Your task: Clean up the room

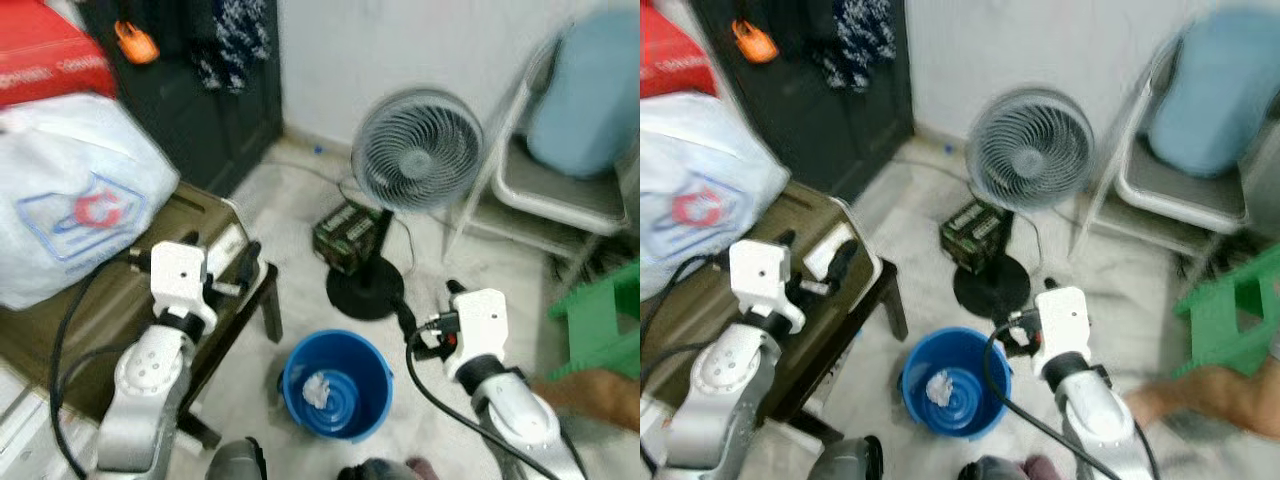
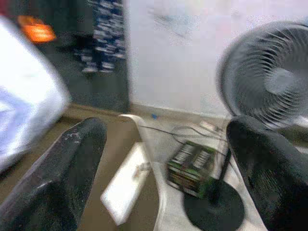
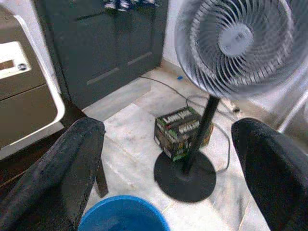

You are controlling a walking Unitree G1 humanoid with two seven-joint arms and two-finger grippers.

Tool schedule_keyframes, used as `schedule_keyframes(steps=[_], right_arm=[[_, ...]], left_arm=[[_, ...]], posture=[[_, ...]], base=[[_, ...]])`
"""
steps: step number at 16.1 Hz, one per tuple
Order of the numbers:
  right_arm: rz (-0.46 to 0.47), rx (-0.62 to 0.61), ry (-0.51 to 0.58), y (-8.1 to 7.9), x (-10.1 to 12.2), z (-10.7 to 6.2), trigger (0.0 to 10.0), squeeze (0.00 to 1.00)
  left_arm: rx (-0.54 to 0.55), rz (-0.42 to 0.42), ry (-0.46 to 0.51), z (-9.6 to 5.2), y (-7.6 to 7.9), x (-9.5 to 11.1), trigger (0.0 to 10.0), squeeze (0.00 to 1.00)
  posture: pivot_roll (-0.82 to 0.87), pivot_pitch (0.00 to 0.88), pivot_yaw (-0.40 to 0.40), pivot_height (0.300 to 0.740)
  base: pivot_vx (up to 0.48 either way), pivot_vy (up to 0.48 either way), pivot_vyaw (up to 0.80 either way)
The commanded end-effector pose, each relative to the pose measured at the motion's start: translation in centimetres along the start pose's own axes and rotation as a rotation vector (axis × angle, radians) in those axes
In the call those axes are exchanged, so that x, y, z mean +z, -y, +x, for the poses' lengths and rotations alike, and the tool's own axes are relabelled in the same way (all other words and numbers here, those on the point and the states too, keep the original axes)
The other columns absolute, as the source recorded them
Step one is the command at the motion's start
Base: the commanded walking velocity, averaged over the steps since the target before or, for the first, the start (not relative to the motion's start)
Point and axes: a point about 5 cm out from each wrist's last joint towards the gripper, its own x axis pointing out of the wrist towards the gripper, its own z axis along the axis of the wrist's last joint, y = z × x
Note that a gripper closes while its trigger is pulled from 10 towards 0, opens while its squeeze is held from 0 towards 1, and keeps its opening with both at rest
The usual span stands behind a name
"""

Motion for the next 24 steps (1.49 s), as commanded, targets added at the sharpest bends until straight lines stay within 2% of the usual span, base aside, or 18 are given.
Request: schedule_keyframes(steps=[1,4,5,6,8,12,14,15,18,20,22,24], right_arm=[[-0.018,0.007,0.028,-0.1,0.6,0.3,10.0,0.0],[0.002,0.013,0.089,0.1,1.9,1.2,10.0,0.0],[0.003,-0.002,0.096,0.3,2.2,1.6,10.0,0.0],[0.048,-0.024,0.098,0.4,2.4,2.0,10.0,0.0],[0.051,-0.009,0.096,0.2,2.3,2.1,10.0,0.0],[0.063,-0.017,0.106,0.2,2.6,2.3,10.0,0.0],[0.061,-0.022,0.11,0.3,2.7,2.4,10.0,0.0],[0.061,-0.03,0.116,0.4,2.9,2.3,10.0,0.0],[0.057,-0.042,0.118,0.9,3.0,2.3,10.0,0.0],[0.064,-0.046,0.118,0.9,2.9,2.3,10.0,0.0],[0.066,-0.023,0.119,0.4,2.9,2.6,10.0,0.0],[0.061,-0.022,0.135,0.7,3.4,3.2,10.0,0.0]], left_arm=[[0.033,0.016,-0.009,-0.2,-0.2,-0.5,10.0,0.0],[0.015,0.076,0.026,0.3,0.3,-0.1,10.0,0.0],[0.014,0.092,0.035,0.6,0.0,0.1,10.0,0.0],[0.04,0.093,0.045,1.1,-0.8,0.5,10.0,0.0],[0.071,0.12,0.039,0.8,-1.6,0.2,10.0,0.0],[0.14,0.136,0.011,-0.3,-1.6,-0.6,10.0,0.0],[0.138,0.145,0.019,-0.2,-1.7,-0.5,10.0,0.0],[0.159,0.15,0.019,-0.2,-2.4,-0.5,10.0,0.0],[0.175,0.172,0.002,-0.9,-3.2,-0.7,10.0,0.0],[0.186,0.171,-0.008,-1.3,-3.4,-0.9,10.0,0.0],[0.197,0.157,-0.011,-1.2,-3.3,-1.0,10.0,0.0],[0.186,0.157,-0.005,-1.0,-3.0,-0.9,10.0,0.0]], posture=[[-0.07,0.0,-0.034,0.74],[-0.07,0.015,-0.046,0.74],[-0.07,0.016,-0.048,0.74],[-0.07,0.022,-0.051,0.74],[-0.07,0.025,-0.051,0.74],[-0.07,0.026,-0.045,0.74],[-0.07,0.027,-0.051,0.74],[-0.07,0.027,-0.051,0.74],[-0.06,0.03,-0.052,0.74],[-0.06,0.032,-0.053,0.74],[-0.06,0.03,-0.053,0.74],[-0.05,0.027,-0.052,0.74]], base=[[0.0,0.0,0.8],[0.0,0.0,0.8],[0.0,0.0,0.8],[0.0,0.0,0.8],[0.0,0.0,0.8],[0.0,0.0,0.8],[0.0,0.0,0.8],[0.0,0.0,0.8],[0.0,0.0,0.8],[0.0,0.0,0.8],[0.0,0.0,0.8],[0.0,0.0,0.8]])
